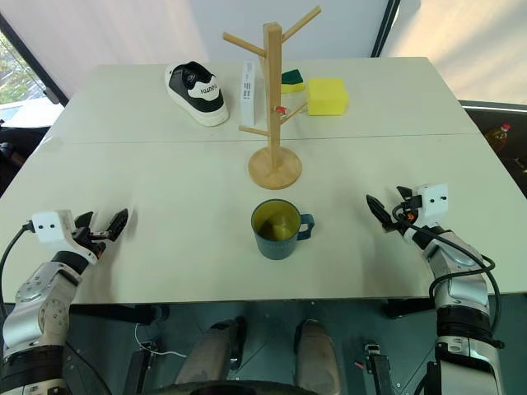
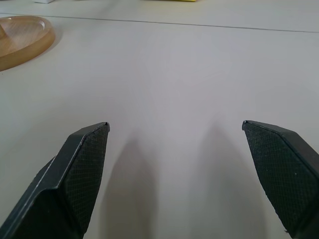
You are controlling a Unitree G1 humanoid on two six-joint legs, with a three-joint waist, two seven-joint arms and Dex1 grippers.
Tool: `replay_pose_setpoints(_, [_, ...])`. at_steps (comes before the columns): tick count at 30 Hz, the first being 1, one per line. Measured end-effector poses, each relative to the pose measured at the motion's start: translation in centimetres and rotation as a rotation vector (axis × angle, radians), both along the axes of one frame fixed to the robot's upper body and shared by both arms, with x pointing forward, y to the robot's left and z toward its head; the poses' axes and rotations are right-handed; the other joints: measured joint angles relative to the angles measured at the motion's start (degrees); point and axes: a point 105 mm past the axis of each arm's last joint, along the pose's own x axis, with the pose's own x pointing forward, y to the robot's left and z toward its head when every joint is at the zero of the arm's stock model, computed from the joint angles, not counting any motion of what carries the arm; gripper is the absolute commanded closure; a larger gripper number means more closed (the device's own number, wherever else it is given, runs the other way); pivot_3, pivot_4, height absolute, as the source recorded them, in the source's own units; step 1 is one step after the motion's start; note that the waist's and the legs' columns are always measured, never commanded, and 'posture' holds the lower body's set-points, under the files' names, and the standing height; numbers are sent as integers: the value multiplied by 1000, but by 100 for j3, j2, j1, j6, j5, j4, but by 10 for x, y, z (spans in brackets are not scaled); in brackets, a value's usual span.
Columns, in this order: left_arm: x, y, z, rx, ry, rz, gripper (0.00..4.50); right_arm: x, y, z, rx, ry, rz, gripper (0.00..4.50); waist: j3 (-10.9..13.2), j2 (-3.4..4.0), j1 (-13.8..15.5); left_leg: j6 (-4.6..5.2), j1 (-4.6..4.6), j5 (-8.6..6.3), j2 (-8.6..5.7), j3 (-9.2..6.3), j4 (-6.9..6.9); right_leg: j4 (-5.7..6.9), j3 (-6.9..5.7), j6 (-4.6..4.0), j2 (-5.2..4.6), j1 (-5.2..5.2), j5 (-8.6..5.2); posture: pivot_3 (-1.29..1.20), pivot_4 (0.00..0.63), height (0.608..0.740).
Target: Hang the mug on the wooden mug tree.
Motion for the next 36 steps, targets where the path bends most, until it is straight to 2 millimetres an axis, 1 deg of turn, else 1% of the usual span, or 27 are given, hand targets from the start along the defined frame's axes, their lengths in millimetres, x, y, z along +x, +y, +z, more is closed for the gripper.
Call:
replay_pose_setpoints(5, [1, -3, 0, 8, 2, -14, 0, 0, 0, 0, 0, 0, -1, 73, 0, 0, -2, 0, 0, 0, -2, 2, 0, 0, 0, 4, -1, 0, 2, 0, 150, 740])
replay_pose_setpoints(8, [4, -10, 1, 7, -3, -51, 0, -1, 0, 2, -6, -8, -4, 73, 0, 0, 0, 0, 0, 0, -1, 2, 0, 0, 0, 5, -1, 0, 3, 0, 150, 740])
replay_pose_setpoints(10, [5, -19, 4, 14, -12, -99, 0, -3, 1, 4, -14, -18, -7, 73, 0, 0, 0, 0, 0, 0, -1, 2, 0, -1, 0, 5, -3, 0, 3, 0, 150, 740])
replay_pose_setpoints(16, [15, -60, 14, 43, -51, -298, 0, -20, 9, 15, -44, -64, 2, 73, 0, 0, 67, 0, -4, 0, -1, 1, 1, -3, 0, 6, -3, -1, 3, 0, 150, 740])
replay_pose_setpoints(19, [15, -84, 22, 65, -86, -422, 0, -33, 18, 17, -39, -72, 26, 73, -1, 2, 102, 0, -4, 0, 0, 4, 1, -5, 1, 6, -4, -1, 3, 0, 150, 740])
replay_pose_setpoints(22, [7, -114, 24, 102, -79, -638, 0, -58, 33, 16, -19, -60, 92, 73, -2, 3, 132, -1, -17, -1, 2, -3, -1, -9, -1, 5, -2, -10, 0, 0, 150, 740])
replay_pose_setpoints(25, [-4, -130, 28, 108, -72, -803, 0, -77, 49, 14, -13, -34, 161, 73, -3, 5, 105, -3, -29, -2, 6, 1, 1, -15, 2, 3, -6, -19, 2, 0, 150, 740])
replay_pose_setpoints(27, [-11, -136, 32, 127, -62, -899, 0, -86, 63, 9, -14, -4, 216, 73, -3, 4, 83, -16, -30, -10, 15, 2, 2, -18, 1, 2, -5, -19, 2, 0, 150, 740])
replay_pose_setpoints(30, [-24, -149, 36, 166, -35, -1040, 0, -91, 84, 0, -13, 28, 287, 73, -5, 9, 85, -18, -33, -11, 18, 5, 2, -24, 1, 0, -7, -20, 2, 0, 150, 740])
replay_pose_setpoints(32, [-30, -155, 36, 177, -23, -1098, 0, -90, 90, -4, -13, 29, 298, 73, -5, 9, 102, -18, -41, -11, 18, 4, 2, -31, 0, -1, -7, -23, 2, 0, 150, 740])
replay_pose_setpoints(36, [-33, -159, 38, 183, -17, -1128, 0, -83, 101, -3, -14, 2, 314, 73, -5, 9, 118, -11, -64, -7, 12, 1, 2, -31, 1, 0, -9, -44, 4, 0, 150, 740])
